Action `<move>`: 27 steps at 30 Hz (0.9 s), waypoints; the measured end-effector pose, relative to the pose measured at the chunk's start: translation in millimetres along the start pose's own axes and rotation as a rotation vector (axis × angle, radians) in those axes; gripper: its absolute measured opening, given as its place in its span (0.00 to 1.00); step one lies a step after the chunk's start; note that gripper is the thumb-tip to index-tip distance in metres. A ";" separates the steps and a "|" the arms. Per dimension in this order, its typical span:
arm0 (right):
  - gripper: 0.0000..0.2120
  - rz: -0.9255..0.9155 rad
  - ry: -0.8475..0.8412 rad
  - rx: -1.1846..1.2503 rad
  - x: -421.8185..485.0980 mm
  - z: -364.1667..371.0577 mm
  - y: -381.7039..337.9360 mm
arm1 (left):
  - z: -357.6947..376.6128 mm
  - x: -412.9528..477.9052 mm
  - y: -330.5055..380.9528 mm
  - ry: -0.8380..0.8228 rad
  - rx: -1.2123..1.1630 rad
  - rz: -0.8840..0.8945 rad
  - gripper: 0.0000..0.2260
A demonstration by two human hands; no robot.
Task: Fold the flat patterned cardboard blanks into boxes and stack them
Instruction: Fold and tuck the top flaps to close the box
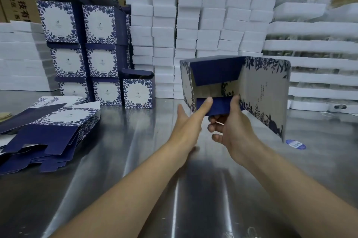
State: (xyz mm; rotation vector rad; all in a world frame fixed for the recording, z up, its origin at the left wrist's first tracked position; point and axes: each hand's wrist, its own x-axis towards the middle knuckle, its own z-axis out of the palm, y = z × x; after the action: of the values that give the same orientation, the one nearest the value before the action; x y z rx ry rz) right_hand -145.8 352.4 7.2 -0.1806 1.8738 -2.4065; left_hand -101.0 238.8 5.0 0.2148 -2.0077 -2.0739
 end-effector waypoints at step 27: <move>0.25 -0.042 -0.116 -0.166 -9.1 6.2 0.8 | 10.4 10.2 -12.5 -0.142 0.074 0.063 0.29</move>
State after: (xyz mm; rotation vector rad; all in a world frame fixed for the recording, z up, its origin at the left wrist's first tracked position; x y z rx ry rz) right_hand -135.9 347.5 7.5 -0.3657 2.0349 -2.2114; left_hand -114.6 246.2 -6.4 0.0173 -2.1455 -2.0302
